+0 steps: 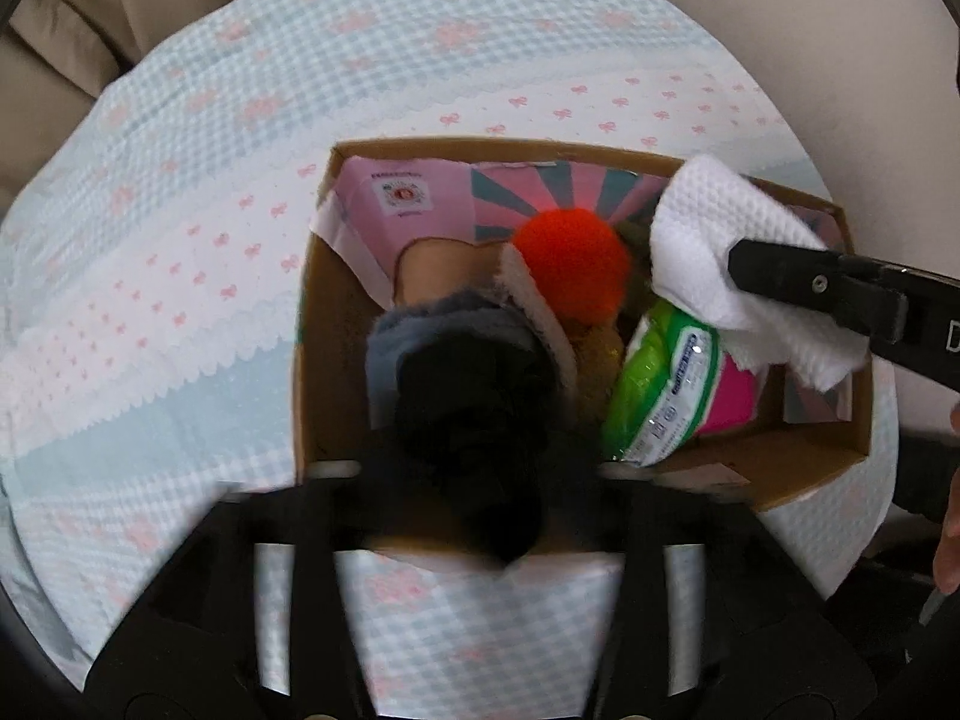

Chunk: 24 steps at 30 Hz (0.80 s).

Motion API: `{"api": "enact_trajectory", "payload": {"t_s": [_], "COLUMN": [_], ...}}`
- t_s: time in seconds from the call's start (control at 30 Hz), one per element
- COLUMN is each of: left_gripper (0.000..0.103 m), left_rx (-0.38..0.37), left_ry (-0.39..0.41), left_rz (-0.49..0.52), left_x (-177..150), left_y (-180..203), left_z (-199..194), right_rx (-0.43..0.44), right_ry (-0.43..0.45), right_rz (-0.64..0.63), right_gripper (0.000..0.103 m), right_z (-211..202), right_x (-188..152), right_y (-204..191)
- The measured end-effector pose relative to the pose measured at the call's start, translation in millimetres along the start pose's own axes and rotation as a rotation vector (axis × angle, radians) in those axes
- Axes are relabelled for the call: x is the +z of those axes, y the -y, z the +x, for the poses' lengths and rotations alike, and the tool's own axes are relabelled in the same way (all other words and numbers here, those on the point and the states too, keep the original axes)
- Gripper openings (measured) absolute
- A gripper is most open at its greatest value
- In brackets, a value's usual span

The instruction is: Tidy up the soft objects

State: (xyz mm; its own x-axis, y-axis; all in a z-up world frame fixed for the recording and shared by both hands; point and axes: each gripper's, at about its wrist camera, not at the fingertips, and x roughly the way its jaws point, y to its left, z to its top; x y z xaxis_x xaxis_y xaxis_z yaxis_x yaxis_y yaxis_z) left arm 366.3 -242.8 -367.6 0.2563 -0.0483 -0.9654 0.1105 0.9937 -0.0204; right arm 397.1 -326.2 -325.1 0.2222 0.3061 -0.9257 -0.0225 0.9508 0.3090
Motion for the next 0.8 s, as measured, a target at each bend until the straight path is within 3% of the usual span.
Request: {"api": "enact_trajectory", "payload": {"t_s": [0.03, 0.07, 0.13, 0.5, 0.8], "left_gripper": [0.102, 0.103, 0.103, 0.103, 0.103], "left_rx": [-0.002, -0.018, -0.045, -0.082, -0.109], "left_ry": [0.006, 0.013, 0.008, 0.04, 0.138], "left_rz": [0.001, 0.002, 0.005, 0.03, 0.063], "left_x": [1, 2, 3, -9, -23], "left_y": [0, -1, -3, -4, -14], "left_z": [-2, -4, -6, -30, -98], "right_rx": [0.002, 0.003, 0.008, -0.039, -0.059], "right_ry": [-0.016, -0.029, -0.029, 0.021, 0.108], "right_rz": [0.011, 0.021, 0.036, 0.096, 0.124], "right_gripper": [0.037, 0.069, 0.103, 0.103, 0.103], "right_z": [2, 5, 4, -19, -68], "right_x": [2, 3, 4, -7, -28], "right_y": [1, 3, 6, 16, -7]}}
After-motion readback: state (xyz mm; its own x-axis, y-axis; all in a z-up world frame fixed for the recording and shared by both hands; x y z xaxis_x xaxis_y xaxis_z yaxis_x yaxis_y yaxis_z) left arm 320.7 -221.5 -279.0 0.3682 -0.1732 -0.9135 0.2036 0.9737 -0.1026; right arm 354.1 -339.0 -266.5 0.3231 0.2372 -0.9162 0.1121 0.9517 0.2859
